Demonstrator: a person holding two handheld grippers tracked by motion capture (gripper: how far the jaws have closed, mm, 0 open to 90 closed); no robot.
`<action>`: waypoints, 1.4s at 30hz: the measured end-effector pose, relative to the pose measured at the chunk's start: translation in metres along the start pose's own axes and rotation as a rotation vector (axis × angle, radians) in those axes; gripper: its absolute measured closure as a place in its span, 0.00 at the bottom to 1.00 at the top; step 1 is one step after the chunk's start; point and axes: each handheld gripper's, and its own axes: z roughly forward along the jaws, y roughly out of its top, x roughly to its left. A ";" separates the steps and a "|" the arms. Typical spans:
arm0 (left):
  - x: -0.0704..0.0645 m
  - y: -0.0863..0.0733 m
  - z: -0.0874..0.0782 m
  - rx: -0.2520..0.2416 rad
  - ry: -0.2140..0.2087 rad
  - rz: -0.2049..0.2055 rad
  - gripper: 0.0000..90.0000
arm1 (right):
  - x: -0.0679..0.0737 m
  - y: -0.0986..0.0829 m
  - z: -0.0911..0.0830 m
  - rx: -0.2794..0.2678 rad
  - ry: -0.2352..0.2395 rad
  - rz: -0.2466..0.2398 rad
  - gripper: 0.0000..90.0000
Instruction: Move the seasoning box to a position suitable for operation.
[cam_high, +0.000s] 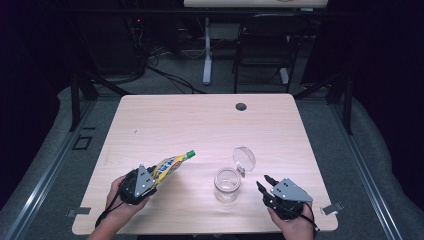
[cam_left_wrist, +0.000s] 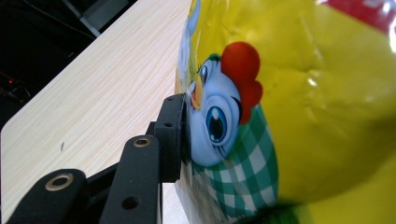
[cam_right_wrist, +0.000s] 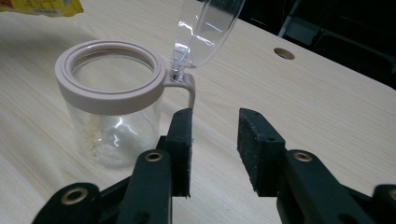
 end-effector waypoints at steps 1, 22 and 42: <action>-0.001 0.001 0.000 0.000 0.006 0.004 0.69 | 0.001 0.001 0.000 0.001 0.000 -0.006 0.74; -0.019 0.009 0.003 0.021 0.033 0.128 0.69 | 0.021 0.007 -0.002 -0.006 -0.006 -0.176 0.78; -0.032 0.018 0.006 0.032 0.098 0.237 0.69 | 0.040 0.016 0.004 -0.013 0.002 -0.294 0.77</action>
